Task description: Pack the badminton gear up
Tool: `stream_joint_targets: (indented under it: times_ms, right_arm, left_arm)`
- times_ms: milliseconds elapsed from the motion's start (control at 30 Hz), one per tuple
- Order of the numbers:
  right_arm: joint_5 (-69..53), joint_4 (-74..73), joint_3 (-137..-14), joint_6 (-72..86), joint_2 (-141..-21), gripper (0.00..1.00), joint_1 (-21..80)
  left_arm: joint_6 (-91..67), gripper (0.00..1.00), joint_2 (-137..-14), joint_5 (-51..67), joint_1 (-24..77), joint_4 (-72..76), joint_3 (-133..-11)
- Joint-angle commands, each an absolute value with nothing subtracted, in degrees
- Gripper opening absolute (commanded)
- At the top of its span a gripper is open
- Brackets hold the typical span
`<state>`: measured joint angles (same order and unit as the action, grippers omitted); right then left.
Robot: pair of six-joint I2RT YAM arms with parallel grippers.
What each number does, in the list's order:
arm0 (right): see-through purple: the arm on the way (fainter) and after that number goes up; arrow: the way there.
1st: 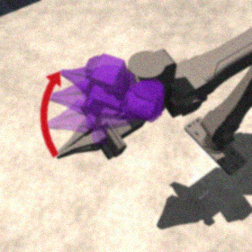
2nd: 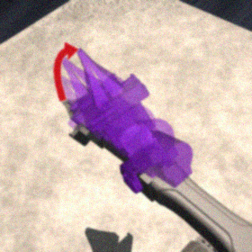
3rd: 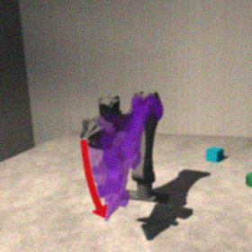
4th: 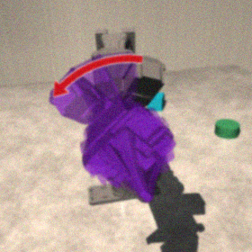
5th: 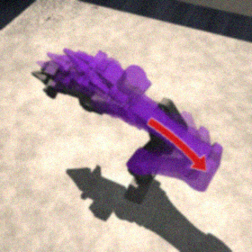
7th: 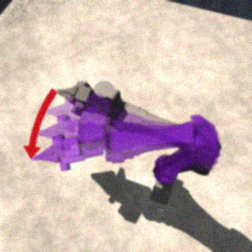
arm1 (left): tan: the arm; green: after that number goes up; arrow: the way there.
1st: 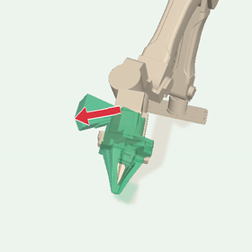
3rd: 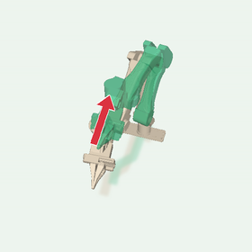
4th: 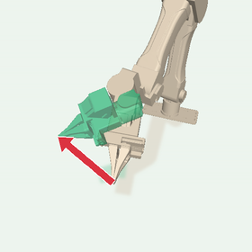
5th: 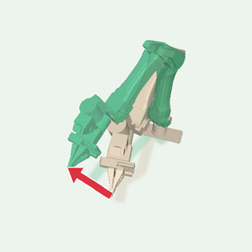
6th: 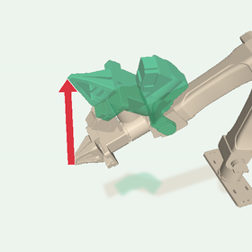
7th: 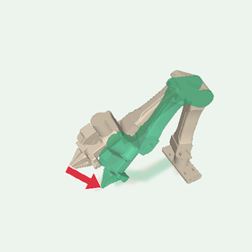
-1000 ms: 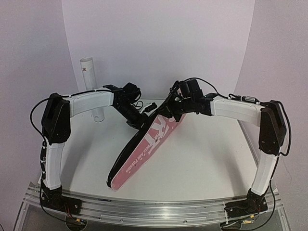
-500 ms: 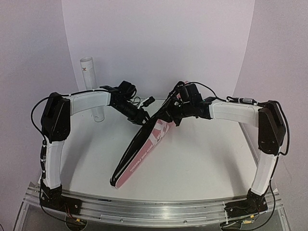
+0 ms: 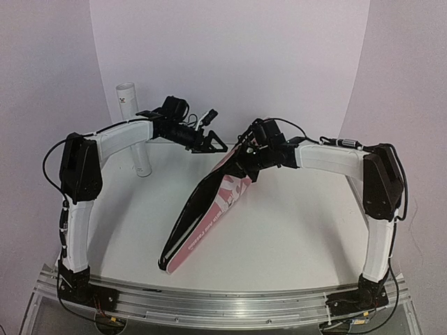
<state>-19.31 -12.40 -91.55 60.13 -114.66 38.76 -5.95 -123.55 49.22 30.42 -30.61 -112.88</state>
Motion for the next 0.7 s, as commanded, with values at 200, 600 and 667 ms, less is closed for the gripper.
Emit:
stream_joint_targets:
  times_ms: [200,600,667]
  right_arm:
    - [-22.5,-15.86,-97.82,57.74,-117.68,0.0,39.32]
    - [-23.13,-17.22,-100.16,57.51,-119.47,0.0,39.28]
    - [-23.23,-17.42,-100.45,57.48,-119.76,0.0,39.29]
  left_arm:
    - [-3.81,0.99,-136.17,40.88,31.77,-29.95,-128.64]
    - [-4.15,0.85,-139.92,43.92,33.46,-30.35,-132.6]
    - [-4.75,0.65,-140.51,42.99,33.56,-29.81,-132.95]
